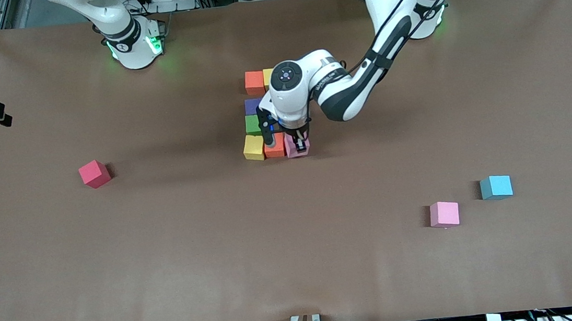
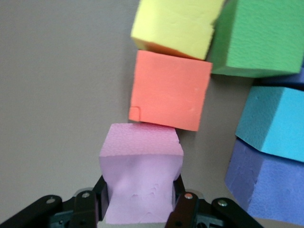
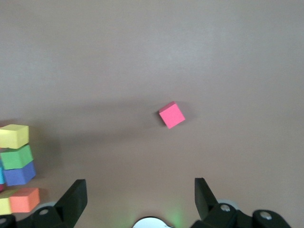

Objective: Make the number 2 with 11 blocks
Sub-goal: 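Lower the pink cube beside the orange cube with the left gripper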

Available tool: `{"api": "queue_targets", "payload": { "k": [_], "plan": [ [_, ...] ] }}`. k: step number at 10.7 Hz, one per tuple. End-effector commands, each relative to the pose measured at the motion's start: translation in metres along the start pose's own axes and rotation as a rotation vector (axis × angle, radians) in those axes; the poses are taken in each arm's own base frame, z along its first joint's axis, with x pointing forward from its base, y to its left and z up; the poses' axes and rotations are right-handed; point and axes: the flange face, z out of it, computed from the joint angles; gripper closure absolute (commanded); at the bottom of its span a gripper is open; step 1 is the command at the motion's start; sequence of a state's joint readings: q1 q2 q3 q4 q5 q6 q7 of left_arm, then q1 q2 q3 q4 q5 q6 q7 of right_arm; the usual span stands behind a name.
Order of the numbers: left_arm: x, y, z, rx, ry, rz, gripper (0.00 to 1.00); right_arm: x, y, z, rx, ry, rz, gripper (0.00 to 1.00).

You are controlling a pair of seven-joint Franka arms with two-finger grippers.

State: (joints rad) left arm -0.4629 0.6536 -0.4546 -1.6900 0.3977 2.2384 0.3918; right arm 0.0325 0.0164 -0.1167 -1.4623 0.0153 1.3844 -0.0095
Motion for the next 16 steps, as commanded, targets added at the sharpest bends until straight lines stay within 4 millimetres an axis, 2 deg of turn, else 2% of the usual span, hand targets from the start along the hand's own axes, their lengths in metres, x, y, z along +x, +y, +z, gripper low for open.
{"api": "queue_targets", "payload": {
  "k": [1, 5, 9, 12, 16],
  "plan": [
    [-0.002, -0.006, 0.001, 0.019, -0.005, 0.084, 0.65, 0.002, 0.004, -0.003, 0.032, 0.002, -0.007, 0.0],
    [0.001, 0.0, 0.013, 0.005, -0.015, 0.104, 0.64, 0.001, 0.001, -0.001, 0.033, -0.012, -0.012, 0.0],
    [0.001, 0.001, 0.018, 0.004, -0.021, 0.141, 0.65, 0.004, 0.001, 0.011, 0.03, -0.046, -0.011, 0.0],
    [0.008, 0.009, 0.023, -0.002, -0.022, 0.154, 0.64, 0.004, -0.007, 0.011, 0.03, -0.046, -0.025, 0.0],
    [0.009, 0.013, 0.032, -0.015, -0.027, 0.154, 0.59, 0.004, -0.005, 0.011, 0.033, -0.048, -0.021, 0.0]
  ]
}}
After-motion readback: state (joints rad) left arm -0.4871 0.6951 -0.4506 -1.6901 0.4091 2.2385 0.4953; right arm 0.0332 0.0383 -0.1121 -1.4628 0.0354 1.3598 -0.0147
